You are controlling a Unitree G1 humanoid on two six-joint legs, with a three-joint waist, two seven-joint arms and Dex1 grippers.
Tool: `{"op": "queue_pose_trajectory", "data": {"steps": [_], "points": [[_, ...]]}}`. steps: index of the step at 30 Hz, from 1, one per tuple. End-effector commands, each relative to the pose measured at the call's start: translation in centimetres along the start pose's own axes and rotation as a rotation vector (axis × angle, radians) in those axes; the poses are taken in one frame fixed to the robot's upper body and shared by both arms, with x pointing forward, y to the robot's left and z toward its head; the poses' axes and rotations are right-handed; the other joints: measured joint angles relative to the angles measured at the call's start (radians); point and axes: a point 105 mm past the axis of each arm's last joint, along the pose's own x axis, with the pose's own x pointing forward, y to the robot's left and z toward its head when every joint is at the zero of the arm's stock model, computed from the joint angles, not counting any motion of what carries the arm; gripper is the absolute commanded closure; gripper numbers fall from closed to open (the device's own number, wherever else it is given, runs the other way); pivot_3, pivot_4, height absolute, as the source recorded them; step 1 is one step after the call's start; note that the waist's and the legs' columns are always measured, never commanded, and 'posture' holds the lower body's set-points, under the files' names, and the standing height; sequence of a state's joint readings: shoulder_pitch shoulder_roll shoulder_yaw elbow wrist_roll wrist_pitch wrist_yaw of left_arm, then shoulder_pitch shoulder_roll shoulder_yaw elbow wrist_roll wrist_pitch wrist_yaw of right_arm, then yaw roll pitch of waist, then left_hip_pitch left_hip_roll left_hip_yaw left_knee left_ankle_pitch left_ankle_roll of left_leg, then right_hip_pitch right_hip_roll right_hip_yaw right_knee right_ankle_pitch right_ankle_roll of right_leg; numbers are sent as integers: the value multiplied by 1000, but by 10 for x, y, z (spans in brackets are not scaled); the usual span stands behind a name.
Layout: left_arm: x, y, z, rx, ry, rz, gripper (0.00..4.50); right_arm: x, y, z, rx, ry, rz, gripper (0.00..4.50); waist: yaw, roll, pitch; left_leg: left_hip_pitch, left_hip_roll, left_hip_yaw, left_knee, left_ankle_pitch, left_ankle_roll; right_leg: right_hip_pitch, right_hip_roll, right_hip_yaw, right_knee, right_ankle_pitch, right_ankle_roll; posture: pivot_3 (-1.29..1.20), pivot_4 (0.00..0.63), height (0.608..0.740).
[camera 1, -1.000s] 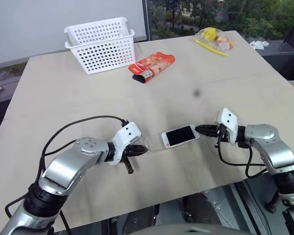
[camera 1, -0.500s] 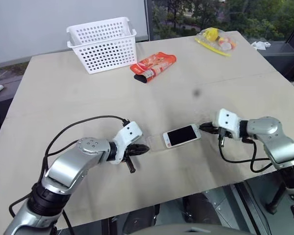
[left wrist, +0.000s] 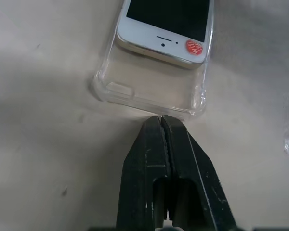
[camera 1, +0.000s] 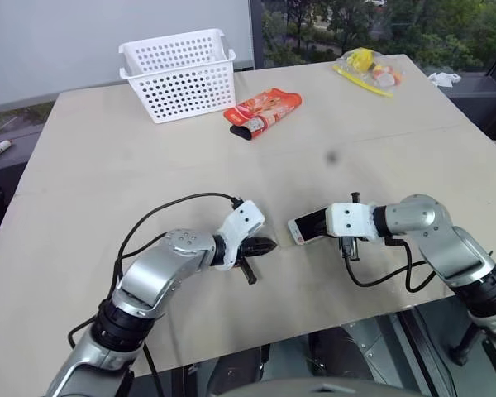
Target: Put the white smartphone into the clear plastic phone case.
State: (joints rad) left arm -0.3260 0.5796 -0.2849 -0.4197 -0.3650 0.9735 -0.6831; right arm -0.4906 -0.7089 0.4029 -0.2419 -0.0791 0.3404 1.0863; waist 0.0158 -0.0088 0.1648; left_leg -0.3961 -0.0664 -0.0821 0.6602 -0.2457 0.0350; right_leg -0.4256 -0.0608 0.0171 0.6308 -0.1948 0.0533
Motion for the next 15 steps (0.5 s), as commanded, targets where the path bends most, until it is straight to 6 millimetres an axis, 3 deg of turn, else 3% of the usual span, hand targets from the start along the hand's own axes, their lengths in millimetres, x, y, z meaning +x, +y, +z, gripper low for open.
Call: {"op": "queue_pose_trajectory", "data": {"steps": [1, 5, 8, 11, 15], "points": [[3, -3, 2, 15, -4, -5, 4500, -19, -25, 6, -6, 13, -126, 4456, -1, 0, 0, 0, 0, 0, 0, 0, 0, 0, 0, 0, 0, 0, 0, 0, 150, 740], [1, -2, -2, 16, 2, -1, 4500, -58, -59, -13, -52, 164, -234, 4456, -1, 0, 0, 0, 0, 0, 0, 0, 0, 0, 0, 0, 0, 0, 0, 0, 150, 740], [3, -3, -1, 21, -1, -3, 4500, -69, -62, -29, -93, 279, -209, 4456, -1, 0, 0, 0, 0, 0, 0, 0, 0, 0, 0, -1, 0, 0, 0, 0, 150, 740], [5, -3, 2, 25, -11, -4, 4500, -61, -52, -43, -134, 348, -144, 4456, -2, 0, 0, 0, 0, 0, 0, 0, 0, 0, 0, 0, 0, 0, 0, 0, 150, 740], [7, -3, 5, 27, -19, -3, 4500, -37, -36, -35, -176, 320, -60, 4456, -2, 0, 0, 0, 0, 1, 0, 0, 0, 0, 0, 0, 0, 0, 0, 0, 150, 740]]}}
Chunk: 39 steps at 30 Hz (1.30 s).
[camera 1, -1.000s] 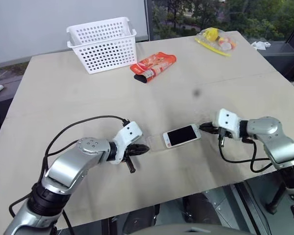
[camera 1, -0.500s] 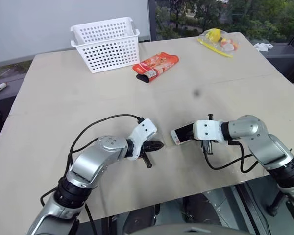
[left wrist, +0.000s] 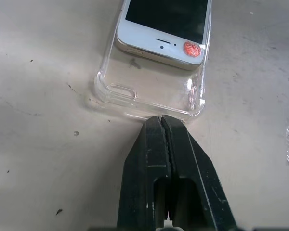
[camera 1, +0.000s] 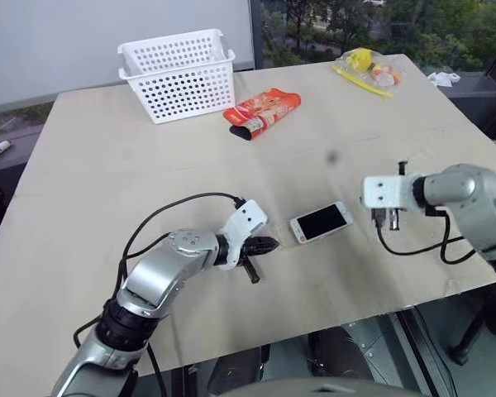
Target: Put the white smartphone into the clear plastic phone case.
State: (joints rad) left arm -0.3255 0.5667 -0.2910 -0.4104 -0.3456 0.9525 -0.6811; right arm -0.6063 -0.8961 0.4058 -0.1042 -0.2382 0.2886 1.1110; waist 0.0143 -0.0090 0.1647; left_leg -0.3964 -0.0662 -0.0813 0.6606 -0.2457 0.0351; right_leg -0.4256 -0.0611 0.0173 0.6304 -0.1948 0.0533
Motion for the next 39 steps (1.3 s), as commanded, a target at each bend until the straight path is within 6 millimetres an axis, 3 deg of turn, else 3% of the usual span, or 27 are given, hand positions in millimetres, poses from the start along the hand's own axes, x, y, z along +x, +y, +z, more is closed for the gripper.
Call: {"op": "queue_pose_trajectory", "data": {"steps": [1, 10, 31, 34, 39], "points": [[5, -4, 4, 16, -10, -11, 4500, 9, 6, 23, -91, -48, 26, 4456, 0, 0, 0, 0, 0, 0, 0, 0, 0, 0, 0, 0, 0, 0, 0, 0, 150, 740], [11, -5, 8, 18, -21, -20, 4500, 26, 22, 82, -194, -189, 92, 4456, -1, 0, 0, 0, 0, -1, 3, 0, 0, 1, 1, -1, 0, 0, 0, 0, 150, 740], [18, -6, 15, 20, -51, -20, 4500, 20, 49, 100, -133, -272, 215, 4456, -3, 0, 0, 13, 1, -2, 3, -3, 4, 13, 2, -1, 2, -1, 1, 0, 150, 740], [9, 4, 15, 26, -58, 20, 4500, 18, 31, 84, -73, -227, 142, 4456, -3, 0, 0, 14, 1, -2, 3, -3, 4, 13, 2, -1, 2, -1, 1, 0, 150, 740], [-23, 34, 29, 65, -137, 124, 4500, -5, 9, 44, 80, -170, 60, 4456, -5, -1, 2, 13, 1, -2, 3, -3, 4, 12, 2, -1, 3, -1, 1, 0, 150, 740]]}}
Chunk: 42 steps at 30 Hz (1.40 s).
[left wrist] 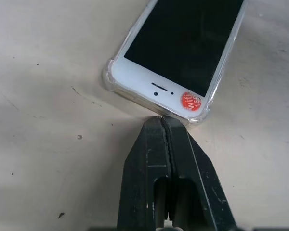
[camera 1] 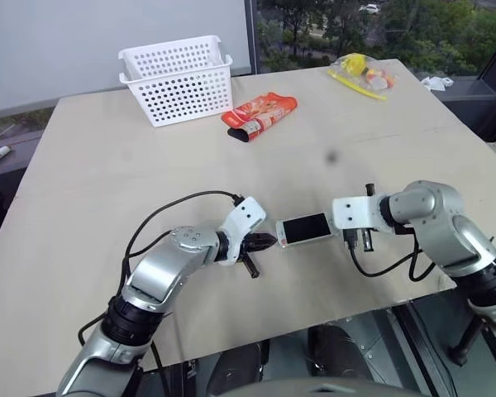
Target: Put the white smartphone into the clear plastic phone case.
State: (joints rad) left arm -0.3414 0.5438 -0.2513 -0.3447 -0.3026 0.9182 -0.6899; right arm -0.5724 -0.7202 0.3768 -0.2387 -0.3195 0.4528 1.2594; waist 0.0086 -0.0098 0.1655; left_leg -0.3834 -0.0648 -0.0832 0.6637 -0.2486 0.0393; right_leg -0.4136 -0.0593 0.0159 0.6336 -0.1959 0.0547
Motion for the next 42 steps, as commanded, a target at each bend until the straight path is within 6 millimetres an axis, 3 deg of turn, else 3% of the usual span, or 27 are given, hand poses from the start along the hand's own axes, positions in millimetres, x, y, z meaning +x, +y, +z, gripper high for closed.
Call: {"op": "queue_pose_trajectory", "data": {"steps": [1, 6, 10, 12, 16, 20, 25, 27, 31, 35, 38, 42], "points": [[-26, 22, 31, 86, -130, 76, 4500, -25, -10, 1, 54, -81, -48, 4456, 2, -1, 1, -1, 0, 0, 0, 0, 0, -1, 0, -1, 0, 1, -1, 0, 150, 740], [-37, 41, 42, 125, -178, 135, 4500, -43, -23, -4, 287, -225, -164, 4456, 6, -1, 1, -5, 0, 0, -2, 2, -3, -2, -1, -1, -8, 1, -1, 0, 150, 740], [-23, 24, 62, 132, -300, 39, 4500, -38, -25, 1, 445, -496, -255, 4456, 9, -2, 0, -14, -1, -3, -2, 1, -3, -8, -3, -1, -9, 1, -1, 0, 150, 740], [-12, 9, 63, 103, -333, -40, 4500, -30, -16, -1, 531, -622, -260, 4456, 9, -2, 0, -15, -1, -4, -3, 1, -3, -9, -3, -1, -9, 1, -1, 0, 150, 740], [12, -10, 45, 93, -264, -129, 4500, -15, -2, -8, 665, -786, -280, 4456, 2, -1, 0, -14, -1, -2, -5, 1, -3, -11, -3, 1, -7, 1, -1, 0, 150, 740], [24, -5, 16, 79, -155, -96, 4500, -6, 10, -13, 737, -902, -258, 4456, -15, 0, 0, -11, -1, 1, -6, 1, -3, -11, -1, 1, -6, 1, -1, 0, 150, 740], [24, 3, -6, 75, -90, -38, 4500, 19, 28, -22, 714, -829, -177, 4456, -20, 0, 0, -5, -1, 1, -7, -1, 2, -6, -1, 1, -6, 1, -1, 0, 150, 740], [25, 6, -9, 80, -79, -19, 4500, 40, 42, -37, 695, -659, -110, 4456, -20, 0, 0, 0, -1, 2, -9, -1, 2, -1, -1, 2, -7, 1, -1, 0, 150, 740], [25, 8, -7, 85, -85, -8, 4500, 58, 55, -49, 648, -460, -9, 4456, -22, -1, -12, 5, -1, 4, -10, -1, 2, 3, -1, 3, -7, 1, -1, 0, 150, 740], [25, 7, -8, 86, -87, -7, 4500, 67, 67, -54, 644, -327, 82, 4456, -21, -5, -20, 11, 0, 3, -10, -2, 2, 8, 4, 3, -7, 0, -1, 0, 150, 740], [25, 7, -8, 86, -88, -5, 4500, 70, 87, -67, 633, -163, 191, 4456, -21, -6, -25, 23, 1, 3, -11, -2, 2, 20, -1, 3, -8, -6, 2, 0, 150, 740], [25, 7, -7, 88, -91, -2, 4500, 75, 96, -76, 678, -38, 210, 4456, -16, -13, -43, 23, 0, 1, -11, -5, -1, 20, -2, 1, -8, -7, 2, 0, 150, 740]]}}
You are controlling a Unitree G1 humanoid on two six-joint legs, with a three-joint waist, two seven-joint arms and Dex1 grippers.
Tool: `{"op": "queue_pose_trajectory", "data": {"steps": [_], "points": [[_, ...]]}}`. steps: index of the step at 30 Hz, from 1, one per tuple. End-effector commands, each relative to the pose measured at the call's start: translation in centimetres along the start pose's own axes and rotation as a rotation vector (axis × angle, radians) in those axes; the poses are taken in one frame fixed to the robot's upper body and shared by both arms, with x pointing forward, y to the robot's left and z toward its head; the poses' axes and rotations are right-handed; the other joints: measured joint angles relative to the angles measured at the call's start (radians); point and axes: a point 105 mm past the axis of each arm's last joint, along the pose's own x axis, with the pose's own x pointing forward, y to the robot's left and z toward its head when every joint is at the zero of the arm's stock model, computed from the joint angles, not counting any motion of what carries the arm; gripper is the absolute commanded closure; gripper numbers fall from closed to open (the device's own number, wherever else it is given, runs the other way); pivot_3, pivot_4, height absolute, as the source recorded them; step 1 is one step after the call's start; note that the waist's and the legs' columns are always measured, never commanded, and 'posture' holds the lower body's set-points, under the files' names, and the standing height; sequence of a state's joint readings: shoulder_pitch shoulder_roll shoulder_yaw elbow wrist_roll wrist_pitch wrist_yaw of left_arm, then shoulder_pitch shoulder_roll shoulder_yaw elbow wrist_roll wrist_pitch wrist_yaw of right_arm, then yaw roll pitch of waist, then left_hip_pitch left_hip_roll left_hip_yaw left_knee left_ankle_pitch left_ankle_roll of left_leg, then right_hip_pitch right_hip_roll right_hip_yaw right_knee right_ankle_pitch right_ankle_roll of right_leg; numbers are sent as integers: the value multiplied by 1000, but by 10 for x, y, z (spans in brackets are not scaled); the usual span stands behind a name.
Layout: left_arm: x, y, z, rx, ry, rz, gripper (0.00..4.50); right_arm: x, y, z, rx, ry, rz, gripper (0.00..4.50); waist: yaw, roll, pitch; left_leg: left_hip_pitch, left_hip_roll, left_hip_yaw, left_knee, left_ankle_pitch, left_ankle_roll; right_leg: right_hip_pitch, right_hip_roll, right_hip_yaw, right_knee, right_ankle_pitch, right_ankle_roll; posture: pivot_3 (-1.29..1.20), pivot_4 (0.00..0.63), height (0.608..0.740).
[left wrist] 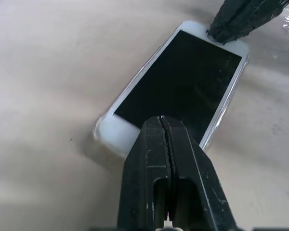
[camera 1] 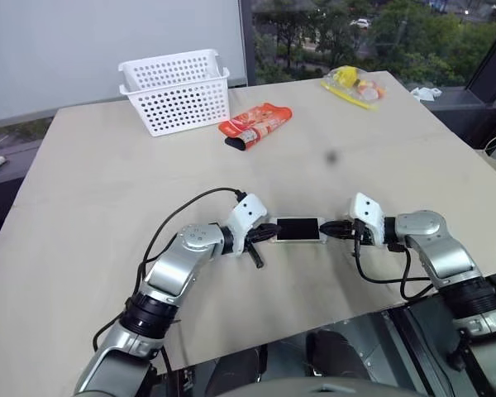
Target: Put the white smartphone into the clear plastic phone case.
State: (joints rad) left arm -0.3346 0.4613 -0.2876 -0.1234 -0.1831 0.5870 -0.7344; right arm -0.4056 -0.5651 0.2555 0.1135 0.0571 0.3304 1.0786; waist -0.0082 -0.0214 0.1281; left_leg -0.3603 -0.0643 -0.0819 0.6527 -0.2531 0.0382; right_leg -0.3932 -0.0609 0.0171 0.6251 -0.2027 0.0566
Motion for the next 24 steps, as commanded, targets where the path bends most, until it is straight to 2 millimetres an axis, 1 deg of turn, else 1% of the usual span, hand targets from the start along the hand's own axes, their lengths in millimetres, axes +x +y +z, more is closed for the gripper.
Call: {"op": "queue_pose_trajectory", "data": {"steps": [1, 3, 5, 8, 9, 10, 11, 12, 13, 14, 15, 16, 17, 18, 19, 20, 21, 22, 23, 24], "points": [[1, -2, 0, 4, 4, -1, 4500, 6, 34, -81, 206, 351, 76, 4456, 2, -2, -7, 0, 0, 0, 0, 0, 0, 0, 0, 0, 0, 0, 0, 0, 150, 740], [1, -3, 0, 5, 5, -4, 4500, 5, 38, -85, 222, 386, 81, 4456, 3, -2, -10, 0, 0, -1, 0, 0, -1, 1, -1, 0, 0, 0, 0, 0, 150, 740], [1, -3, 0, 8, 3, -3, 4500, 7, 35, -83, 179, 373, 54, 4456, 4, -4, -14, 0, 0, -1, 0, -1, -1, 1, -2, 0, -1, 0, 0, 0, 150, 740], [-2, -2, 10, 15, -59, 14, 4500, 17, 24, -47, 177, 132, 2, 4456, 4, -7, -15, 1, 0, -2, 0, -1, -1, 2, -2, 0, -2, 0, 0, 0, 150, 740], [-6, 1, 17, 20, -107, 29, 4500, 15, 20, -29, 137, 13, -4, 4456, 3, -8, -15, 1, 0, -3, 0, -1, -1, 2, -3, -1, -2, 0, 0, 0, 150, 740], [-12, 4, 26, 14, -165, 51, 4500, 10, 19, -12, 109, -114, 7, 4456, 3, -8, -11, 0, 0, -3, 0, -1, -1, 2, -3, -1, -2, 0, 0, 0, 150, 740], [-22, 10, 35, 15, -228, 88, 4500, 0, 16, 2, 113, -227, -5, 4456, 2, -4, -5, -1, 0, -3, 0, -1, -1, 2, -4, -1, -2, 0, 0, 0, 150, 740], [-29, 14, 40, 16, -268, 114, 4500, -8, 14, 10, 120, -298, -14, 4456, 1, 2, 1, -3, 0, -2, 0, -1, -1, 0, -4, -1, -3, 0, 0, 0, 150, 740], [-42, 24, 43, 30, -288, 162, 4500, -19, 10, 12, 133, -329, -26, 4456, 1, 7, 6, -6, -1, -2, 0, -1, -1, -3, -4, -1, -3, 0, 0, 0, 150, 740], [-55, 32, 42, 47, -288, 194, 4005, -29, 5, 14, 130, -357, -45, 3913, 0, 9, 8, -9, -1, -2, 0, 0, 0, -7, -4, -1, -2, 1, 1, 0, 150, 740], [-62, 36, 42, 58, -284, 212, 3780, -35, 3, 16, 123, -372, -55, 3675, -3, 11, 10, -14, 0, -2, -1, 2, 4, -13, -4, -1, 0, 4, 0, 0, 150, 740], [-73, 42, 42, 61, -291, 230, 3406, -44, -4, 19, 116, -405, -88, 3303, -3, 13, 11, -23, 0, -2, 0, 3, 3, -23, -3, -1, 2, 6, -1, 0, 150, 740], [-87, 49, 43, 37, -311, 251, 2896, -54, -8, 18, 121, -423, -103, 2789, -4, 15, 13, -25, 0, -2, -1, 4, 2, -26, -2, -1, 2, 6, -2, 0, 150, 740], [-96, 54, 44, 19, -327, 264, 2455, -61, -10, 18, 127, -433, -111, 2332, -4, 16, 14, -25, 0, -1, -1, 6, -2, -26, -2, 0, 2, 7, -2, 0, 150, 740], [-106, 53, 39, 16, -315, 253, 1916, -69, -13, 14, 118, -423, -120, 1846, -3, 16, 16, -26, 0, -1, -2, 6, -2, -26, -3, 0, 1, 6, -2, 0, 150, 740], [-114, 51, 31, 3, -291, 241, 1457, -77, -14, 7, 124, -401, -120, 1354, -3, 17, 16, -26, 0, -1, -4, 3, 3, -27, -3, -1, 0, 6, -2, 0, 150, 740], [-119, 46, 23, -13, -268, 220, 984, -84, -16, 0, 119, -379, -119, 904, -4, 17, 16, -26, 0, -1, -4, 3, 3, -27, -3, -1, -1, 6, -2, 0, 150, 740], [-123, 40, 15, -25, -244, 196, 413, -90, -16, -6, 123, -357, -111, 329, -4, 18, 17, -26, 0, 0, -4, 2, 3, -26, -3, 0, -3, 6, -2, 0, 150, 740], [-126, 35, 7, -31, -217, 185, 35, -94, -17, -11, 127, -340, -104, 7, -3, 18, 18, -26, 0, 1, -5, 1, 5, -26, -4, 0, -4, 5, -2, 0, 150, 740], [-127, 31, 2, -31, -199, 178, 35, -97, -17, -15, 129, -330, -99, 7, -3, 18, 18, -26, -1, 2, -5, 0, 6, -26, -4, 1, -5, 5, -2, 0, 150, 740]]}}
